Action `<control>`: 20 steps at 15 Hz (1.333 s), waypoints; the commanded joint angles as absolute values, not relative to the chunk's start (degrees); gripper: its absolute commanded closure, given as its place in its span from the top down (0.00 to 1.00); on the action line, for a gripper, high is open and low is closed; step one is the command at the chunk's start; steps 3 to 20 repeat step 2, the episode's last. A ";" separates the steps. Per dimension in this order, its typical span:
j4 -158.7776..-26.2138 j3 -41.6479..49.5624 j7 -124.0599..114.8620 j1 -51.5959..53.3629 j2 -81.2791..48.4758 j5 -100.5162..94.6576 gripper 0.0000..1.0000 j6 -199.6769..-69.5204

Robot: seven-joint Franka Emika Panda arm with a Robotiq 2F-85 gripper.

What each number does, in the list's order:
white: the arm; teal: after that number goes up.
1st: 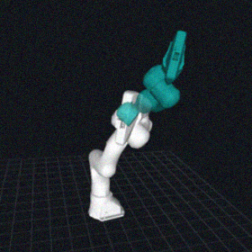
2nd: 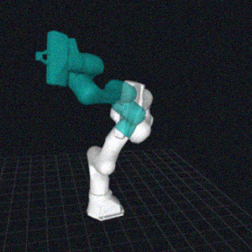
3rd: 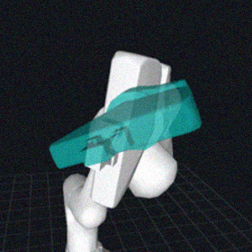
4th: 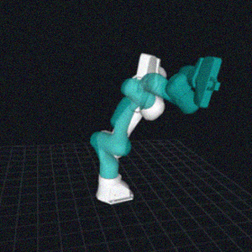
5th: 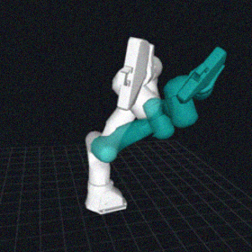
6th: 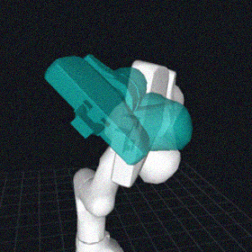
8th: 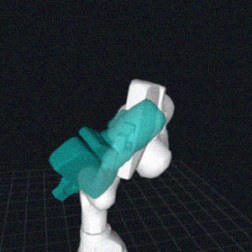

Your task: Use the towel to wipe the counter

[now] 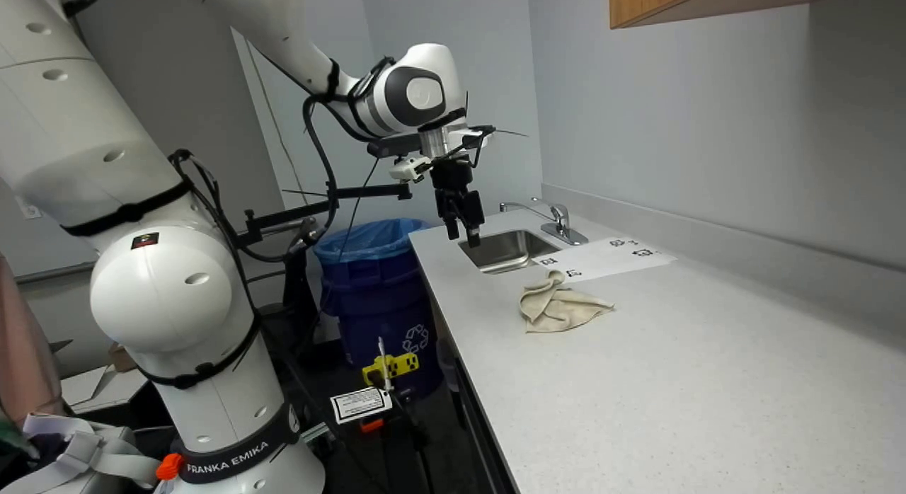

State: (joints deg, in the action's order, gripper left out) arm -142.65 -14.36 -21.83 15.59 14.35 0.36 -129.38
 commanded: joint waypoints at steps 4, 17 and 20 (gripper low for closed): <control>-142.59 -15.38 -21.55 14.56 14.42 0.70 1.00 -129.29; -142.59 -15.38 -21.55 14.56 14.42 0.70 1.00 -129.29; -142.59 -15.38 -21.55 14.56 14.42 0.70 1.00 -129.29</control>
